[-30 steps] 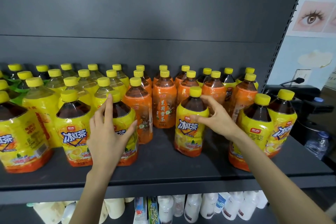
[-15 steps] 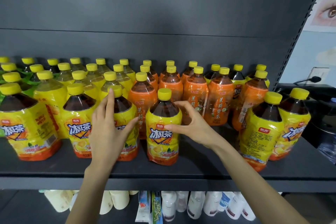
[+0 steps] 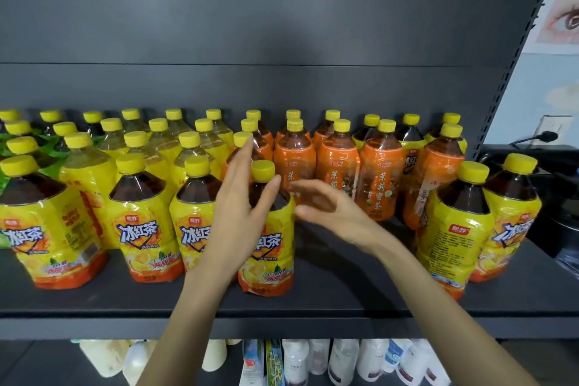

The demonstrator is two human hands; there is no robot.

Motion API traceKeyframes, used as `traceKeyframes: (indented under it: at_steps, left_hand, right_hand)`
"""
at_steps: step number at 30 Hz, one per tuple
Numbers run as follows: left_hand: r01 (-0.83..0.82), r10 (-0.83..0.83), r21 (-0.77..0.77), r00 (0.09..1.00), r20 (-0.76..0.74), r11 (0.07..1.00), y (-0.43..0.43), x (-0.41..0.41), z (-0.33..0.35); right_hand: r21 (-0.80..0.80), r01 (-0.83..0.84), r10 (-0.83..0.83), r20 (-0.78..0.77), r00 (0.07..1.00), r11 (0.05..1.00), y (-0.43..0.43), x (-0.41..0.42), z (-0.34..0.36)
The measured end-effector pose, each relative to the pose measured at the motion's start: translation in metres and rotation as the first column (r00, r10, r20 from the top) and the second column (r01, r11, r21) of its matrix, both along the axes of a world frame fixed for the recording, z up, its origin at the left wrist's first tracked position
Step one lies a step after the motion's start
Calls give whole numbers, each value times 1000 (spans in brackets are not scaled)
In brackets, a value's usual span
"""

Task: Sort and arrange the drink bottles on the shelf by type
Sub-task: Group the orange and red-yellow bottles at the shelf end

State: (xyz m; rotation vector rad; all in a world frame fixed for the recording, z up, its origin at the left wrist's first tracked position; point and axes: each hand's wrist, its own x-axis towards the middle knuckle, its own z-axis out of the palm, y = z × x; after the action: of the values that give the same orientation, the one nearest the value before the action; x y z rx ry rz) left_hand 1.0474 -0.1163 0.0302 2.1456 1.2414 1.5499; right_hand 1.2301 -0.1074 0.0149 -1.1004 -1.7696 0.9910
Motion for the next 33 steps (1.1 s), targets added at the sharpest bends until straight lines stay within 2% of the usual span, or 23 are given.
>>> traceKeyframes:
  at_steps: [3,6,9,14,21,24,33]
  left_hand:
    - [37,-36,-41,999,25,998,6,-1,-5]
    - [85,-78,-71,992,94,994,8,-4,-6]
    - [99,-89,-83,989,115,992,10,-6,-7]
    - [111,-98,-88,986,136,990,11,-6,-8]
    - [126,-109,-92,979,174,988,12,-6,-8]
    - [130,-112,-92,978,178,987,13,-5,-9]
    - [137,-120,-79,974,194,987,15,-5,-10]
  right_hand:
    - [150,335,-331,-55,942,930,13,34,8]
    - [264,633,-613,-162,773,728,31,64,9]
    - [266,793,-768,-214,603,548,49,74,7]
    - [151,869,-833,-250,494,471,77,75,7]
    - [43,872,-863,-121,490,488,98,84,1]
    - [14,864,-854,-138,501,504,96,85,-9]
    - [143,922,-922,-96,375,360,83,78,-18]
